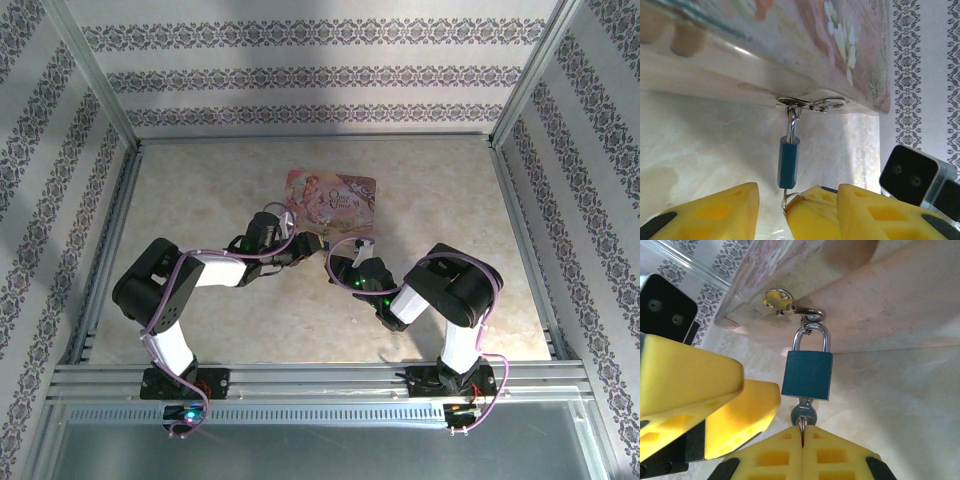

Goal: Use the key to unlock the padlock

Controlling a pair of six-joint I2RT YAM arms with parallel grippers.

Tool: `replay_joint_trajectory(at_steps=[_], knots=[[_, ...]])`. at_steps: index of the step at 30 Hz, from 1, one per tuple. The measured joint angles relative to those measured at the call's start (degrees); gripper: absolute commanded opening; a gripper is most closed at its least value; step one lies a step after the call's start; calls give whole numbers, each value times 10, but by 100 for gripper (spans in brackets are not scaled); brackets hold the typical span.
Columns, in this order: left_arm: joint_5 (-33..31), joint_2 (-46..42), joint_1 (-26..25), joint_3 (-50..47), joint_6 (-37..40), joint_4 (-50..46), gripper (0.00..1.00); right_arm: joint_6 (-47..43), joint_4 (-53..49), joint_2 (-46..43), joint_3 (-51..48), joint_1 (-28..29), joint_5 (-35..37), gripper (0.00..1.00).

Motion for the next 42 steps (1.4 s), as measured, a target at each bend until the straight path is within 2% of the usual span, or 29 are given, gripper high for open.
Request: replay_joint_trajectory(at_steps=[16,37,42], knots=[[-9,45,-10,42,3,-1,38,0,-3,-1,0,0,3,0],[-20,56,-14,64,12,-23,10,0,-6,-7,-1,1,6,0],[-21,56,-16,64,13,-23,8,-6,-13,-26,-14,0,8,15]])
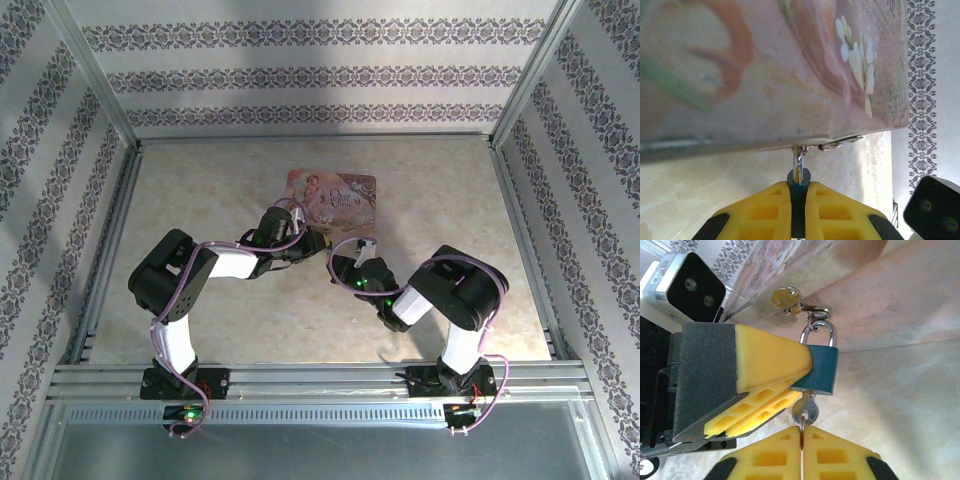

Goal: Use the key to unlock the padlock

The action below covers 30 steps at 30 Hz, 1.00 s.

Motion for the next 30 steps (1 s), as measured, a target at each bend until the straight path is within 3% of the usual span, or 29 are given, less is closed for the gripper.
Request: replay_joint_trajectory(at_steps=[8,13,21,30], knots=[[-7,-6,-7,0,-21,-2,4,-43,-45,-91,-47,-2,16,42],[-18,-17,-10,-7,-52,-2,2,-118,-165,-204,-47,-5,21,53],[-35,-45,-15,-20,-80,-21,1,-374,-473,-379,69,23,70,66],[-44,-61,-17,-38,-113,-22,0,-633,-606,-428,87,30,108,75]])
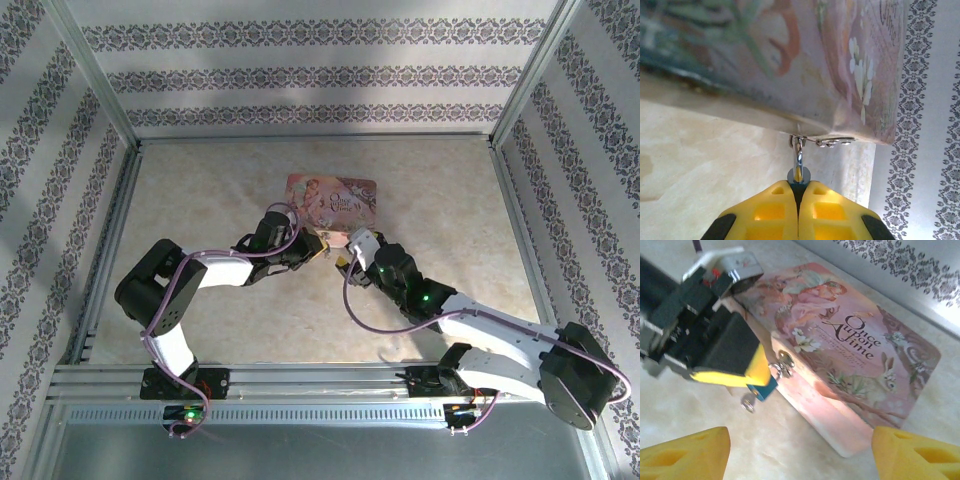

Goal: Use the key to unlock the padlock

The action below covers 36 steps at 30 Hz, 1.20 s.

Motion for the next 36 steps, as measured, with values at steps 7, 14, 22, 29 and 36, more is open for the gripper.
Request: replay_joint_trajectory(at_steps=[7,14,22,29,36], knots=[[-4,-6,0,-8,-26,2,0,-169,-12,-9,0,36,16,81],[-4,-6,0,-9,-56,5,0,-278,-8,17,-3,61,49,84],[-4,-9,0,-9,-70,3,0,-313,24,71,-11,61,50,82],[-4,-20,-2,-8,-82,-25,0,-323,69,145,-13,60,32,68],[-2,-21,-4,0,-98,-40,0,-323,109,191,-13,46,3,55]])
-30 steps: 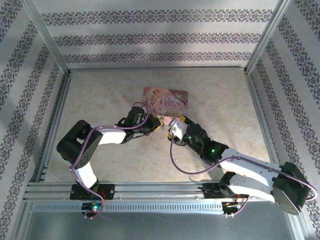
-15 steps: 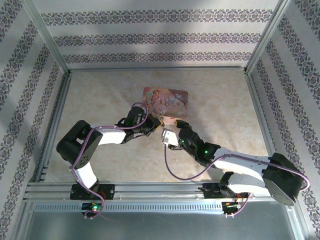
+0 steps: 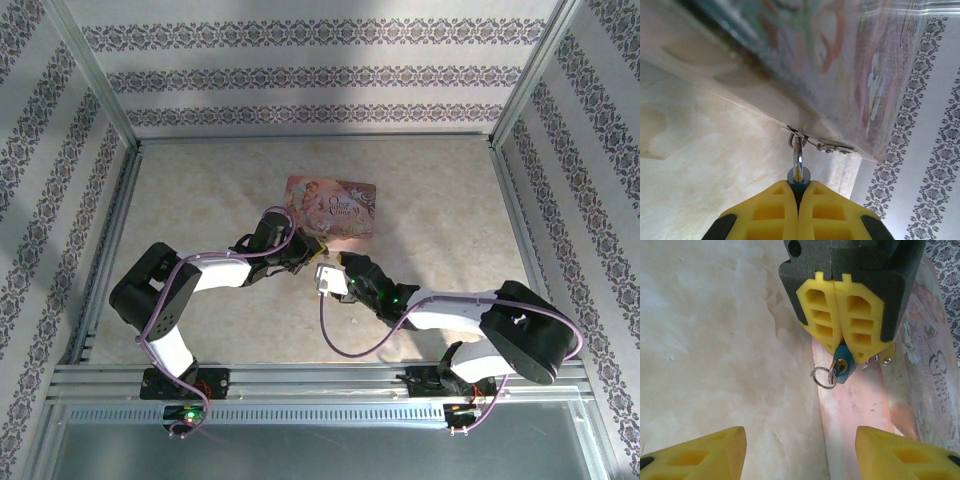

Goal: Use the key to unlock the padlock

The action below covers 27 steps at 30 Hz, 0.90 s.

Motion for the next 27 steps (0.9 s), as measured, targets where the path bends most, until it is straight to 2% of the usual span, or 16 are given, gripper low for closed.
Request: replay_joint_trajectory(at_steps=[12,27], knots=[[0,0,0,6,-10,-7,0,1,48,38,5,-21,-35,44],[1,0,0,9,-13,-12,0,2,60,47,24,-32,-66,38]])
